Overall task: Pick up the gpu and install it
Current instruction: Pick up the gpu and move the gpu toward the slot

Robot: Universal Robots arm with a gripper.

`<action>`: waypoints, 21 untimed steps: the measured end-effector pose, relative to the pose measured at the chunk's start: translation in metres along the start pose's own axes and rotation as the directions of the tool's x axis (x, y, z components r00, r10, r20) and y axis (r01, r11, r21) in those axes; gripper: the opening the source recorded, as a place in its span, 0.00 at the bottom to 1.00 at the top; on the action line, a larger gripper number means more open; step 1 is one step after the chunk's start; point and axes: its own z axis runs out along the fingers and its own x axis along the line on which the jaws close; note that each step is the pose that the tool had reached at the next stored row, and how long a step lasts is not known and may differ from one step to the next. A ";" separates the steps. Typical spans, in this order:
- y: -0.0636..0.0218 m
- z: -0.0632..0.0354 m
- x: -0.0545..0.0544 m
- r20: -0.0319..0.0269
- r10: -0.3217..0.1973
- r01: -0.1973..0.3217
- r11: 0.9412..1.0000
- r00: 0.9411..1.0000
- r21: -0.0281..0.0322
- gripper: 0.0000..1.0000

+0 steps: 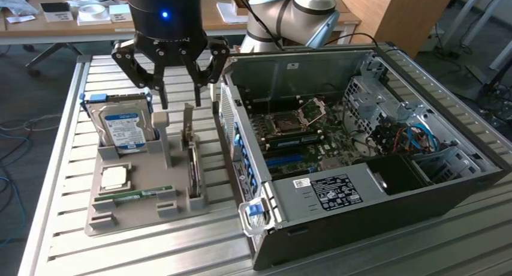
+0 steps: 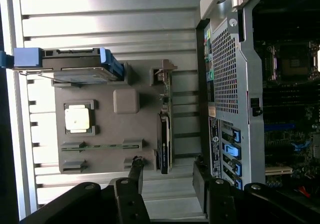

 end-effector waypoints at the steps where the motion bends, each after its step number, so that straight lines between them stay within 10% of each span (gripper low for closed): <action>1: 0.0000 0.0001 0.000 0.000 0.000 0.000 1.000 1.000 0.000 0.53; 21: -0.0014 0.0314 0.001 0.000 0.000 0.000 1.000 1.000 0.000 0.53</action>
